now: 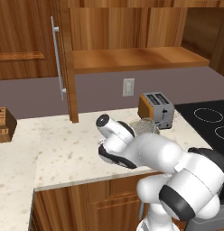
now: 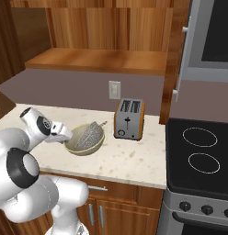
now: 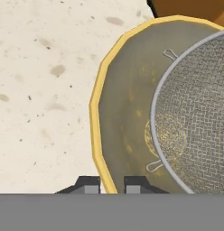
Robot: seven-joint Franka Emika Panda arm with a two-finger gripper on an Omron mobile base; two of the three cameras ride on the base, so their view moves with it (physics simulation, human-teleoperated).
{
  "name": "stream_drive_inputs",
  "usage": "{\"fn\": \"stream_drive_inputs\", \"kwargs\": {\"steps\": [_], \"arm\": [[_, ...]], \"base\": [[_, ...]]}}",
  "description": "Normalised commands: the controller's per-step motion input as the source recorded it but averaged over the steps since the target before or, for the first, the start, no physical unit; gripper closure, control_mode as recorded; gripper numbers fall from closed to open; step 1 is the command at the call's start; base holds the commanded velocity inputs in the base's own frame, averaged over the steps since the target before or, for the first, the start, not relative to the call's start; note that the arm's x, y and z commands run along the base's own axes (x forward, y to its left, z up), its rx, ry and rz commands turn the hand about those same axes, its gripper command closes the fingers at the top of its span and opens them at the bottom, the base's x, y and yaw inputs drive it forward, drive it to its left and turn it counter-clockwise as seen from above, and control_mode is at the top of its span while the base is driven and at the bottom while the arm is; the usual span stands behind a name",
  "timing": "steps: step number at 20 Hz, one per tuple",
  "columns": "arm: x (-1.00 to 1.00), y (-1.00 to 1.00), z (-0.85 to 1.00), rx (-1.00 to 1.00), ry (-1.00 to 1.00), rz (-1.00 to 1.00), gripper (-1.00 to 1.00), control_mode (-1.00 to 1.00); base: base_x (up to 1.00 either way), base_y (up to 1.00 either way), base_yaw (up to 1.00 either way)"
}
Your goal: Open the cabinet and setup a tea strainer by placing it in the bowl upright.
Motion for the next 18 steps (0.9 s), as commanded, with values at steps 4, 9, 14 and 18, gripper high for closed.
{"fn": "stream_drive_inputs", "kwargs": {"steps": [4,9,14,18], "arm": [[0.03,0.06,-0.01,-0.11,-0.07,0.00,1.00,-1.00],[0.00,0.00,0.00,0.03,-0.01,0.00,1.00,-1.00],[0.00,0.00,0.00,0.19,0.01,0.04,1.00,-1.00],[0.00,0.00,0.00,0.07,0.00,0.09,1.00,-1.00]], "base": [[0.00,0.00,0.00],[0.00,0.00,0.00],[0.00,0.00,0.00],[0.00,0.00,0.00]]}}
